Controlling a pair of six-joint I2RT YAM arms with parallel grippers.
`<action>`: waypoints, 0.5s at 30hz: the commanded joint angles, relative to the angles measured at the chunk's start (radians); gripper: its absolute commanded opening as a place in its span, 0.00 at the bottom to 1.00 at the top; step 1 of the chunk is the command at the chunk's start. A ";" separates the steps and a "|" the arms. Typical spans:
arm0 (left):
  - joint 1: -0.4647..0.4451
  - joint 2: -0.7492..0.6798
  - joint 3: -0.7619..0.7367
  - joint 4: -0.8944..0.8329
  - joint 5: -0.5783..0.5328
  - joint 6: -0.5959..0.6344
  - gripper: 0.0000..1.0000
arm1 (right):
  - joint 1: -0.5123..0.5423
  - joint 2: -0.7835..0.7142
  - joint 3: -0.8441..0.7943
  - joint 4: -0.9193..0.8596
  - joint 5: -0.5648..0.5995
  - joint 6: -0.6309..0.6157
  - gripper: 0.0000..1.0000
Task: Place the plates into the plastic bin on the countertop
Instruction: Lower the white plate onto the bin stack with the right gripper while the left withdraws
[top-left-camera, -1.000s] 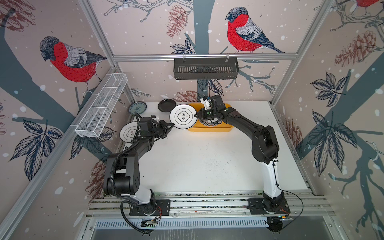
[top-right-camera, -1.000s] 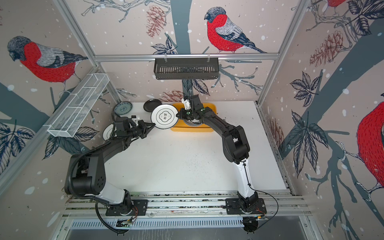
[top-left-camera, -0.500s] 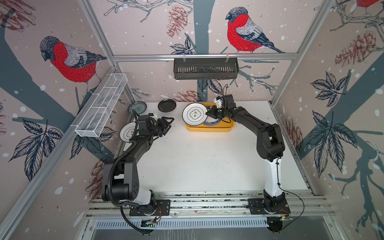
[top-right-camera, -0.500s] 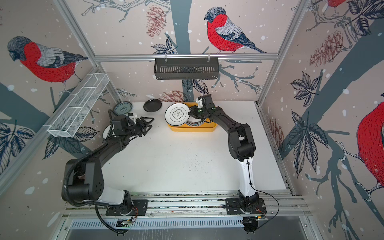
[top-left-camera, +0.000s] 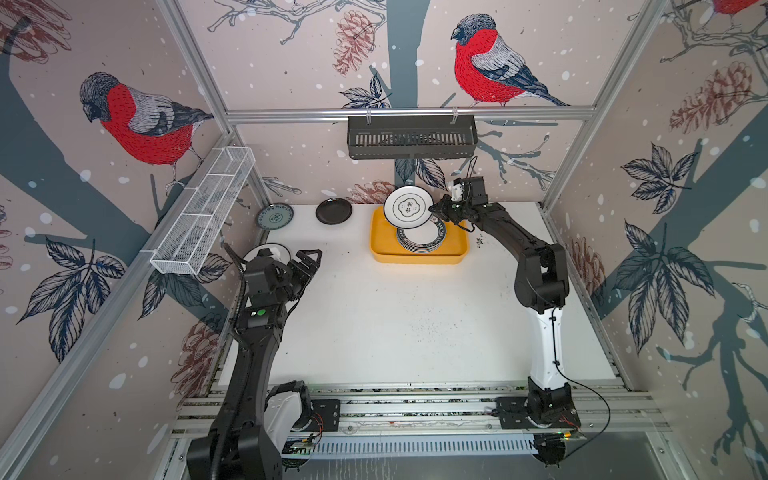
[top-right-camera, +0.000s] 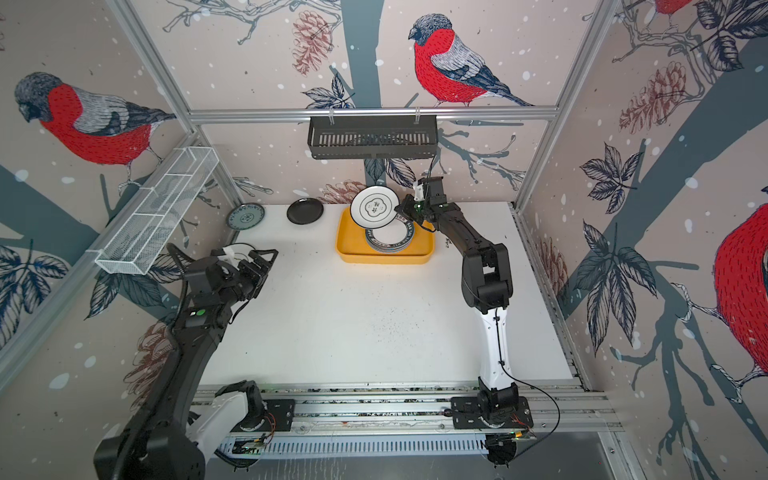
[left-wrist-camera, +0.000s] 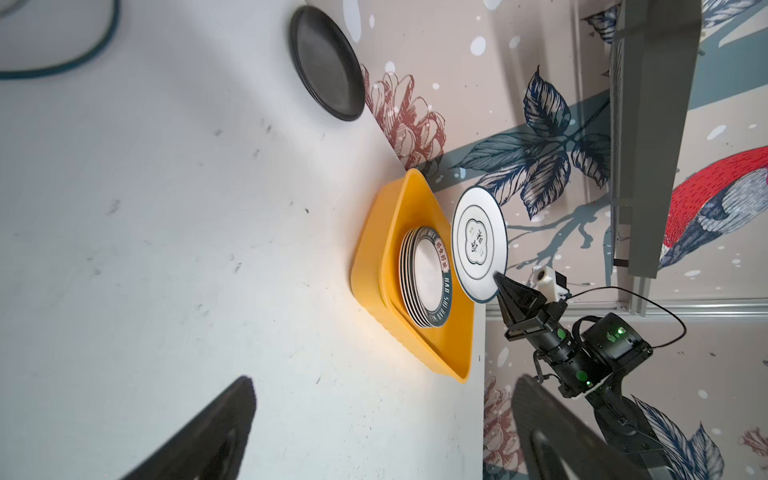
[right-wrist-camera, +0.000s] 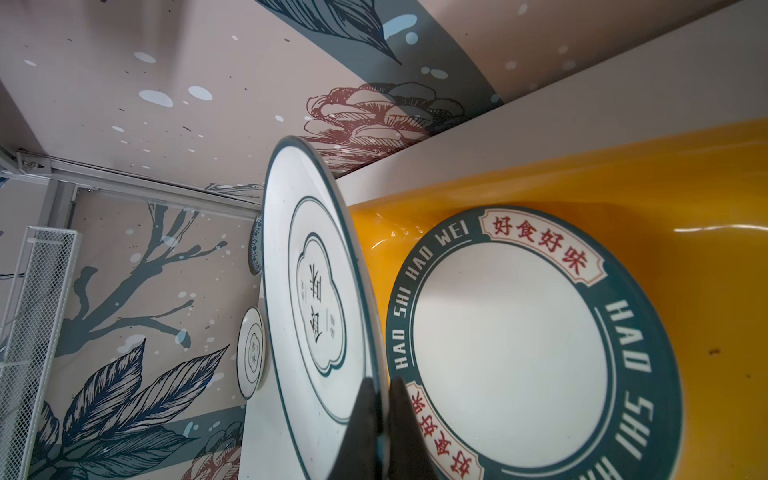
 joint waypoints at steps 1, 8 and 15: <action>0.029 -0.071 -0.021 -0.128 -0.069 0.038 0.96 | -0.006 -0.005 0.000 0.017 0.024 -0.008 0.03; 0.049 -0.068 -0.031 -0.084 -0.055 0.048 0.97 | -0.016 -0.065 -0.112 0.065 0.064 -0.001 0.04; 0.050 0.082 0.022 -0.007 -0.024 0.077 0.96 | -0.015 -0.078 -0.171 0.118 0.115 0.040 0.04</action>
